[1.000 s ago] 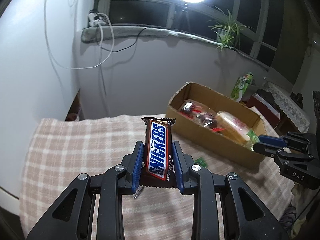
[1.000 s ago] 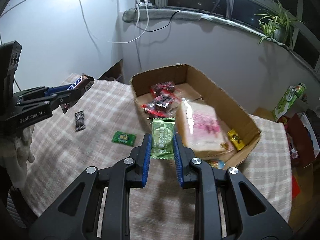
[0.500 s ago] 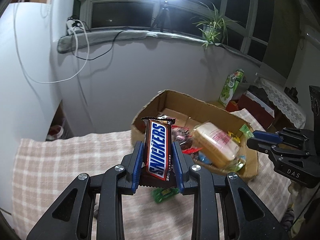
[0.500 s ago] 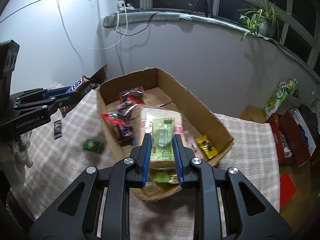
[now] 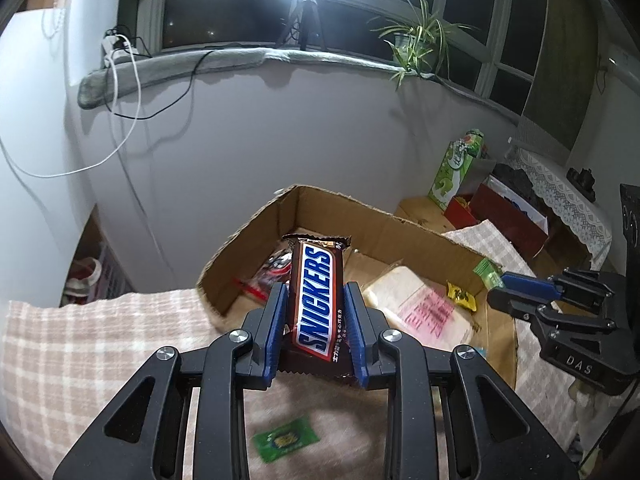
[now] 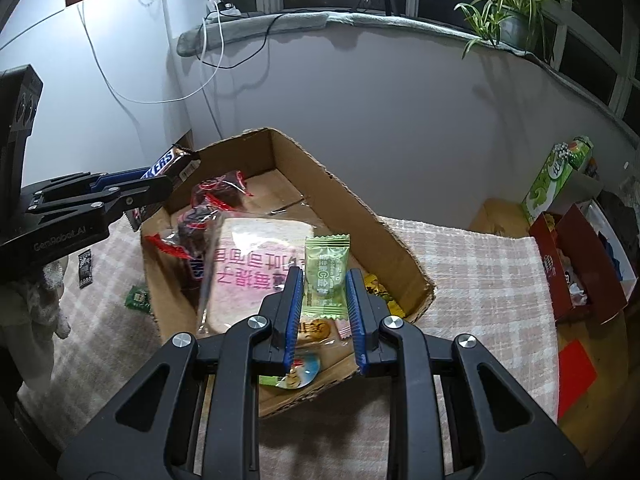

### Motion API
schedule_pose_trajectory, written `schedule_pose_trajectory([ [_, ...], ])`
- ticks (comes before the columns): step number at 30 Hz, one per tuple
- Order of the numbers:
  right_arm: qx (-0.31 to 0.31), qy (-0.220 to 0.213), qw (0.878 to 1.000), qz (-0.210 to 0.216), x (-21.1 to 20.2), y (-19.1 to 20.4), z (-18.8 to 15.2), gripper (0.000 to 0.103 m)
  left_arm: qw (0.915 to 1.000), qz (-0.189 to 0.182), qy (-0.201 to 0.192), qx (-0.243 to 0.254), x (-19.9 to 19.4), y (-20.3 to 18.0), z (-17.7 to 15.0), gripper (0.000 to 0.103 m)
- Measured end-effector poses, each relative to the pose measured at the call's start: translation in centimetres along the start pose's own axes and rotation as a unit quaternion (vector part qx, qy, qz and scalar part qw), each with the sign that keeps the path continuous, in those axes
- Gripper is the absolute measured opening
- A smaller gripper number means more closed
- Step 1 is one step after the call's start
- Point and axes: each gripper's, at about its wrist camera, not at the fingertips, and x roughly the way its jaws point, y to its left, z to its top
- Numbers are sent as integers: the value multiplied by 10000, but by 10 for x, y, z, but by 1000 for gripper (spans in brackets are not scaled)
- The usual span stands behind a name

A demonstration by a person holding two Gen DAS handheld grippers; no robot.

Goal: Organize snacks
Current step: 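Carry the Snickers bar left into the box while the right tool drops the light green packet there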

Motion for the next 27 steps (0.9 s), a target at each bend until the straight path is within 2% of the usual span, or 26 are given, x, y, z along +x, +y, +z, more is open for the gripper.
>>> schedule_pose_trajectory([
  [15,36,72,10000,24,17,-8,-1,23,9998,-22,97,142,32,-20,13,27],
  [18,29,60,10000,19,16,-7,-1,26,9998,-10,80,155,32,-21,13,27],
  [19,25,62,10000,10,16,-7,-1,29,9998,-1,71,159,32,-21,14,27],
  [21,-3,9,10000,-43,14,-6,-1,57,9999,5,56,162,31,-22,15,30],
  [23,-32,-106,9999,-125,9,-4,-2,68,9999,30,26,147,29,-22,17,41],
  [27,-47,-137,9998,-149,4,-2,0,75,9998,50,-47,170,24,-23,18,41],
])
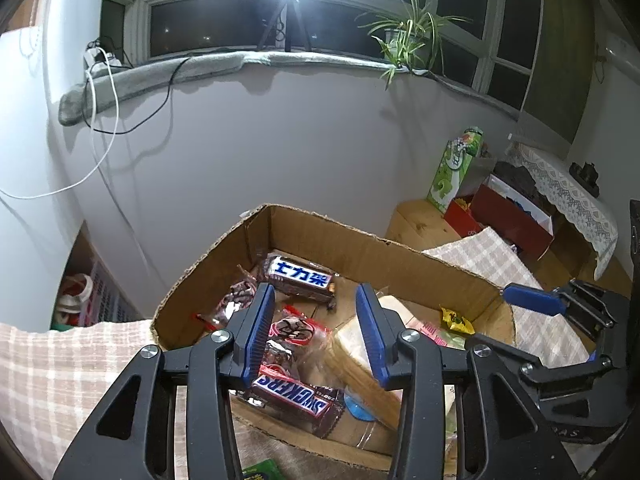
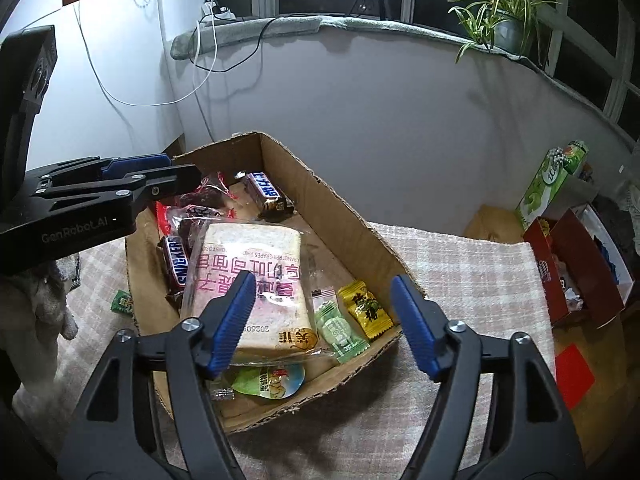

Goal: Organize snacks
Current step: 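Carry the Snickers bar left into the box while the right tool drops the light green packet there, then move both open tools out of the box back to the table snacks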

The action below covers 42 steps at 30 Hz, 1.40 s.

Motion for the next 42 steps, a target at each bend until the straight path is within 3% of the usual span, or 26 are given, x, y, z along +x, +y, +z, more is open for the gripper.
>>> schedule_pose_trajectory([
  [22,-141,-193,9997,51,-46,35,-8,75,9996,-19,-263,55,-50,1,-5,41],
  [35,-434,-366,9965,608,-72,86,-20,75,9986,232,-387,-283,-101,50,-27,41],
  [42,-602,-121,9929,1015,-65,125,-41,75,9959,409,-299,-753,-120,95,-57,41],
])
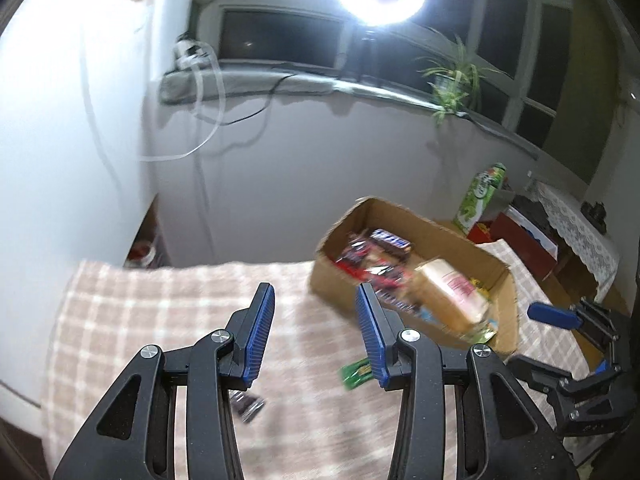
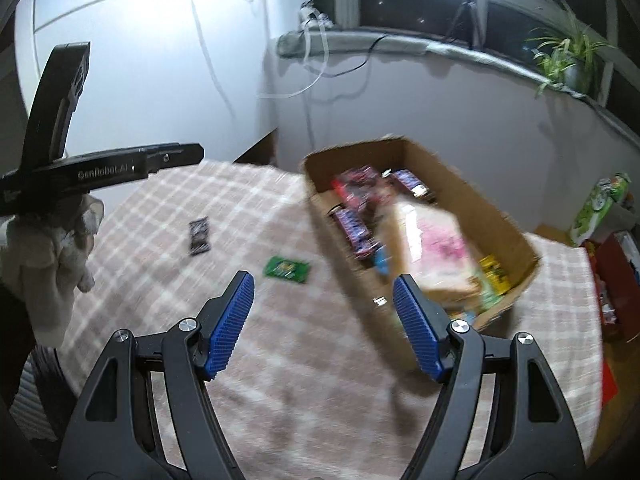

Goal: Organize snacks
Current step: 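Move both open tools out of the box back to the table snacks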

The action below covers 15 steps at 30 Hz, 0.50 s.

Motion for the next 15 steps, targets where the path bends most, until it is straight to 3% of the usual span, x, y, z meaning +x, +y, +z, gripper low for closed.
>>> schedule_pose_trajectory([
  [7,145,369,9990,202,36,20,-14,75,9991,132,252,-325,-3,35,-30,41],
  [15,506,593,9969,65,74,26,-15,75,9965,58,646,-534,13,53,-61,41],
])
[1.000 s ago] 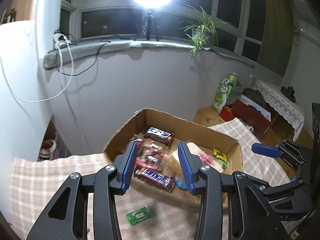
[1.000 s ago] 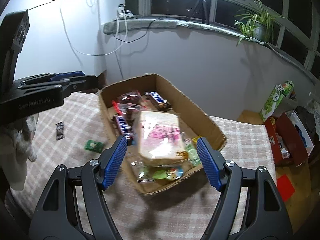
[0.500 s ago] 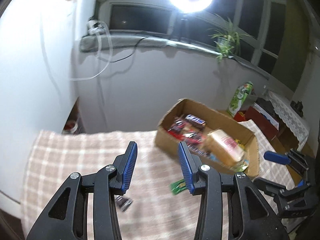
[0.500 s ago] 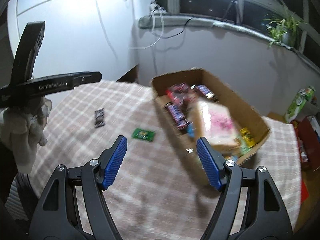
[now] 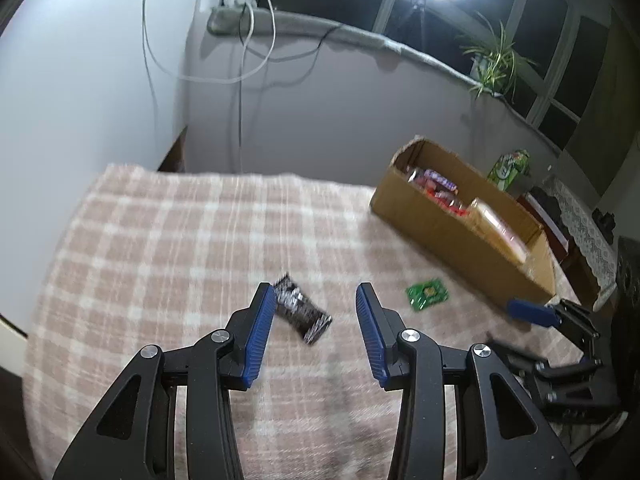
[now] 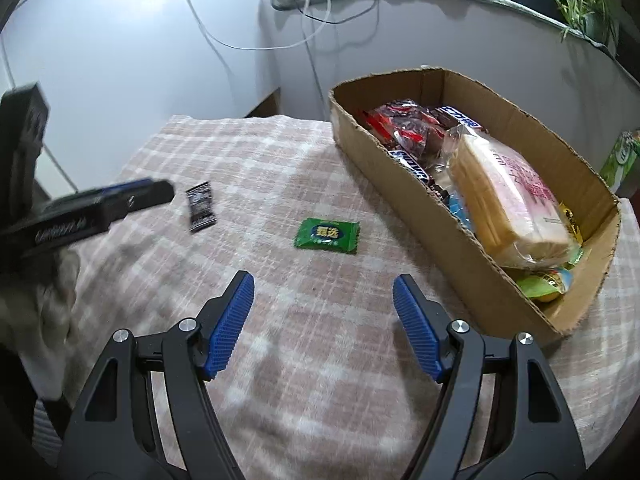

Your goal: Organize snacks

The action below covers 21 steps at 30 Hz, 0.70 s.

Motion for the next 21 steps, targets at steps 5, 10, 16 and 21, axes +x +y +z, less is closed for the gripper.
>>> schedule_pose_trajectory([
  [5,98,130,9998,-115,22,3,7,75,9998,-98,143,-101,11,10,-8,41],
  [10,82,209,9991,-350,42,12,13,75,9993,-165,246,-235,21,18,-11,49],
  [16,83,283,9978,-590,60,16,22,70,9990,-121,342,-268,36,21,-10,49],
  [21,-54,264,9975,-658,66,20,26,65,9991,-60,361,-230,46,19,-8,49],
])
